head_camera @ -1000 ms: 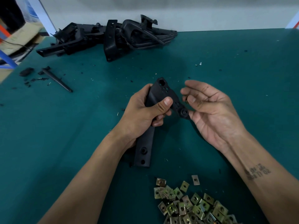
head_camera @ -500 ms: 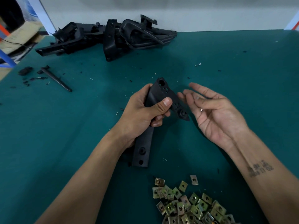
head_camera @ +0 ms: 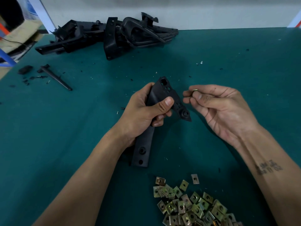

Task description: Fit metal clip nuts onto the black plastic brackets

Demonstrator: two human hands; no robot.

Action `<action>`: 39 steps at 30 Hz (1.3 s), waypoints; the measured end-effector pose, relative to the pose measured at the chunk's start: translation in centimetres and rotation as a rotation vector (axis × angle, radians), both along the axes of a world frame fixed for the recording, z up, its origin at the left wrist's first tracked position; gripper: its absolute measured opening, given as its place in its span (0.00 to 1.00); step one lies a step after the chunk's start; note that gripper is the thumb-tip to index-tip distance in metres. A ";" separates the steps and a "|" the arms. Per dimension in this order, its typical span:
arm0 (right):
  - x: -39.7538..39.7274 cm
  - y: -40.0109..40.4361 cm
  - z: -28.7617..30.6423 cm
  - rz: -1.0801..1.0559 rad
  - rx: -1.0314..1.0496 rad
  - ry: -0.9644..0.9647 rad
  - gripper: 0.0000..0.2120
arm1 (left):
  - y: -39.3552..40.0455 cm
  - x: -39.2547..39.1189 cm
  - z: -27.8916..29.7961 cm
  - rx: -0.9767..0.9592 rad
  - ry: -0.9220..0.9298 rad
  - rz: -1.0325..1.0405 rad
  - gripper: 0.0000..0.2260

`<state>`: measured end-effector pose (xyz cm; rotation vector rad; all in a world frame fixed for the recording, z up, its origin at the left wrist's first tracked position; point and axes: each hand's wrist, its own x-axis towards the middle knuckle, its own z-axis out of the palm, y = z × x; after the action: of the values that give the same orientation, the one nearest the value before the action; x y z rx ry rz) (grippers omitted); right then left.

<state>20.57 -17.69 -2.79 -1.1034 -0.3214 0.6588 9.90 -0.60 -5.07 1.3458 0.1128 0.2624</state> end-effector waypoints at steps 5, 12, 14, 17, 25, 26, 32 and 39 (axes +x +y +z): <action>0.1 0.1 -0.5 0.018 -0.034 -0.089 0.08 | -0.2 0.0 0.0 0.015 0.014 -0.017 0.10; -0.1 0.2 -1.0 0.044 -0.055 -0.167 0.11 | -0.1 0.0 0.0 0.008 0.010 -0.017 0.09; -0.4 0.4 -1.0 0.048 -0.063 -0.156 0.14 | -0.1 0.0 0.0 0.007 0.005 -0.016 0.09; -0.3 0.3 -0.8 0.030 -0.032 -0.087 0.07 | 0.0 0.0 0.0 0.006 -0.001 -0.015 0.09; -0.7 0.2 -0.8 0.048 -0.055 -0.071 0.07 | 0.1 0.0 -0.3 0.009 -0.018 -0.021 0.10; -0.7 0.2 -0.8 0.046 -0.056 -0.075 0.07 | 0.1 0.0 -0.3 0.009 -0.020 -0.019 0.10; -0.9 0.5 -0.8 0.055 -0.055 -0.041 0.10 | 0.1 0.1 -0.3 0.006 -0.041 0.002 0.10; -1.4 0.8 -0.9 0.057 -0.034 0.036 0.03 | 0.2 0.1 -0.3 0.000 -0.046 0.000 0.09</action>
<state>19.17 -16.85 -3.71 -1.1164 -0.3121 0.7359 10.03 -0.42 -5.37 1.3391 0.0742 0.2931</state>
